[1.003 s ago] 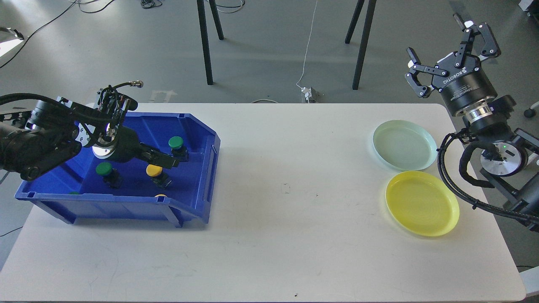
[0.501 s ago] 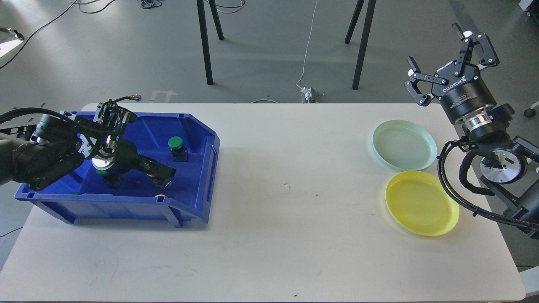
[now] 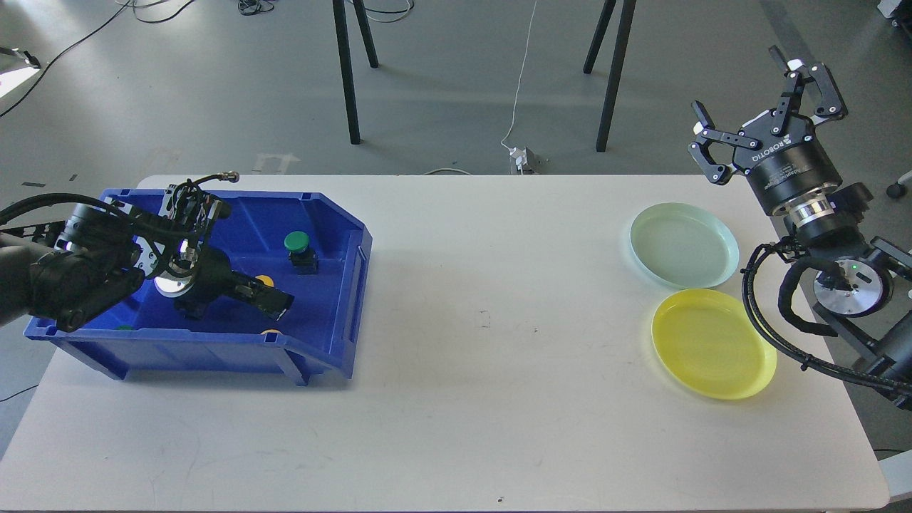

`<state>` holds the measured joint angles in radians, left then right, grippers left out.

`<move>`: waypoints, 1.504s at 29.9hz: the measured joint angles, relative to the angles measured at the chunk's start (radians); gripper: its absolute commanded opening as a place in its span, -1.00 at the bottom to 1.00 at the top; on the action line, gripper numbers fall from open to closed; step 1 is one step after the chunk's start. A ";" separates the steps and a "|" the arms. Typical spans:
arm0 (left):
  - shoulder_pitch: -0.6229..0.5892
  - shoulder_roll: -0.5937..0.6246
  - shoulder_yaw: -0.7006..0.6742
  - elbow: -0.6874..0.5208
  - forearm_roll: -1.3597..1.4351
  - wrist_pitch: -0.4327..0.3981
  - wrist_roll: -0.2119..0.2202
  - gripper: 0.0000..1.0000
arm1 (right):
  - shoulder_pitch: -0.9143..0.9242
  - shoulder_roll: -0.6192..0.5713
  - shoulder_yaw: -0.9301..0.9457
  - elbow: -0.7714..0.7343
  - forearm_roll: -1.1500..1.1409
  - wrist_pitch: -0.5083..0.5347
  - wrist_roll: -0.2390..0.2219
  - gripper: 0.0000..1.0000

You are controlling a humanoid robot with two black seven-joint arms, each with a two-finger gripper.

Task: Pass button and place on color plate
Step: 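Lower the left gripper and grasp the yellow-capped button in the bin, then lift the button with the left gripper and extend it toward the right gripper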

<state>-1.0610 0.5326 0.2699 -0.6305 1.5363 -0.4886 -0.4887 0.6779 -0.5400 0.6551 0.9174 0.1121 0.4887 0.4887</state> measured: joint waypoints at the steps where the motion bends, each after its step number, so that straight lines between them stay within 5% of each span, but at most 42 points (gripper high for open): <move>1: 0.001 0.000 0.000 0.000 0.006 0.000 0.000 0.33 | -0.002 0.000 0.000 0.000 0.000 0.000 0.000 0.99; 6: 0.005 0.003 -0.002 0.000 0.015 0.000 0.000 0.24 | -0.011 0.000 0.000 0.001 0.000 0.000 0.000 0.99; 12: 0.005 0.002 -0.007 0.000 0.010 0.000 0.000 -0.16 | -0.019 0.000 0.000 0.012 0.000 0.000 0.000 0.99; 18: 0.005 0.002 -0.007 0.000 0.015 0.000 0.000 -0.85 | -0.026 0.000 0.000 0.017 0.000 0.000 0.000 0.99; 31: -0.044 0.041 -0.016 -0.038 0.010 0.003 0.000 -0.86 | -0.038 0.000 0.000 0.016 0.000 0.000 0.000 0.99; 45: -0.148 0.396 -0.049 -0.427 0.011 0.003 0.000 -0.85 | -0.050 0.003 0.002 0.014 0.000 0.000 0.000 0.99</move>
<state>-1.2091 0.9283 0.2211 -1.0572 1.5478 -0.4852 -0.4883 0.6277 -0.5369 0.6573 0.9311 0.1119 0.4887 0.4887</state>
